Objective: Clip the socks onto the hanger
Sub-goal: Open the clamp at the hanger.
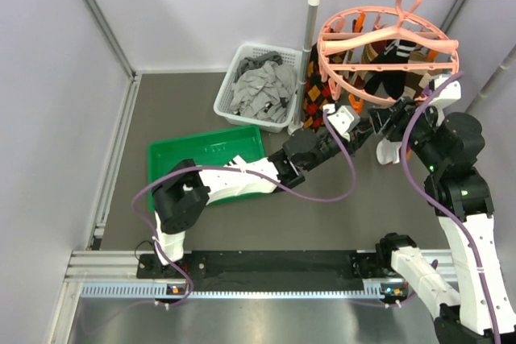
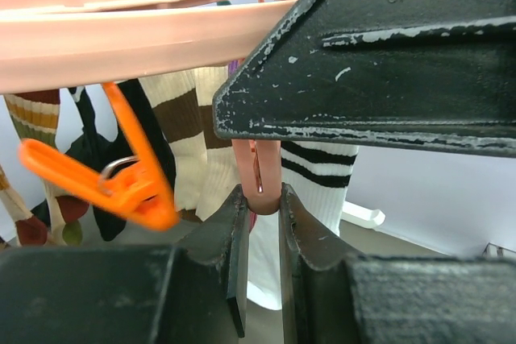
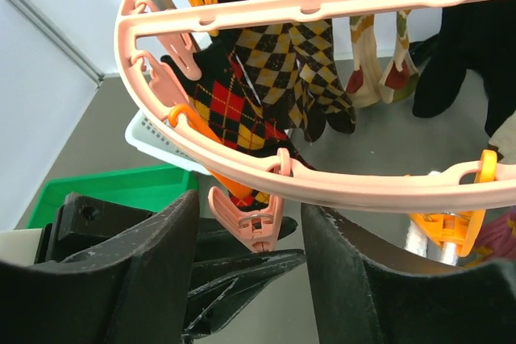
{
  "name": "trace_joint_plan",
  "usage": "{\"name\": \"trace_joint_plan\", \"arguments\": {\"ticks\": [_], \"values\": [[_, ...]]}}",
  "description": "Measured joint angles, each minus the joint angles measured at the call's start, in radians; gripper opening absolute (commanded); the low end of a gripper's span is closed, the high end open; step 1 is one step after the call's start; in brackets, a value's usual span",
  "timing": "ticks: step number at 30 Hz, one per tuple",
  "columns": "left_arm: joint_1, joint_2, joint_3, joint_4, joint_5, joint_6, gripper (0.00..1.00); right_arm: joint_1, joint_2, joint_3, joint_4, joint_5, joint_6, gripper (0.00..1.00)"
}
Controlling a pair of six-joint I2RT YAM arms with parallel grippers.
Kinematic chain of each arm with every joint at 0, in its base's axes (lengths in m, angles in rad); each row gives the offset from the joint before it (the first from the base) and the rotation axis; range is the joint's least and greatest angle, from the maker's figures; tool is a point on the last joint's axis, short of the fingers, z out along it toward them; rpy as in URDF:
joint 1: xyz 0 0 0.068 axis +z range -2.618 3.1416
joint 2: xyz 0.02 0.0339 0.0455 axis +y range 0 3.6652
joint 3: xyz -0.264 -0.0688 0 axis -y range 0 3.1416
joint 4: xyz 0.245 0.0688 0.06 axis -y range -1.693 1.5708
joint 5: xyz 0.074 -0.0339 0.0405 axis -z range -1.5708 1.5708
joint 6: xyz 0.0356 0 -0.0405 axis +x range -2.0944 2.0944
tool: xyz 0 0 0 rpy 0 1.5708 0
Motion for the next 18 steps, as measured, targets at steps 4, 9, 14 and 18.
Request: {"name": "trace_joint_plan", "arguments": {"ticks": [4, 9, 14, 18], "values": [[0.0, 0.0, 0.0, -0.002, 0.003, -0.001, 0.0, 0.0, 0.002, -0.001, 0.0, -0.006, 0.0, 0.45], [0.0, 0.0, 0.0, -0.005, 0.011, -0.003, 0.0, 0.0, 0.007, -0.001, 0.0, -0.016, 0.0, 0.36], [0.002, 0.0, 0.0, -0.01, 0.015, -0.004, 0.0, 0.0, 0.007, -0.001, 0.001, -0.008, -0.001, 0.18], [0.004, 0.0, 0.0, -0.013, 0.018, -0.006, 0.12, 0.0, 0.007, -0.001, 0.0, -0.004, -0.001, 0.05]]}}
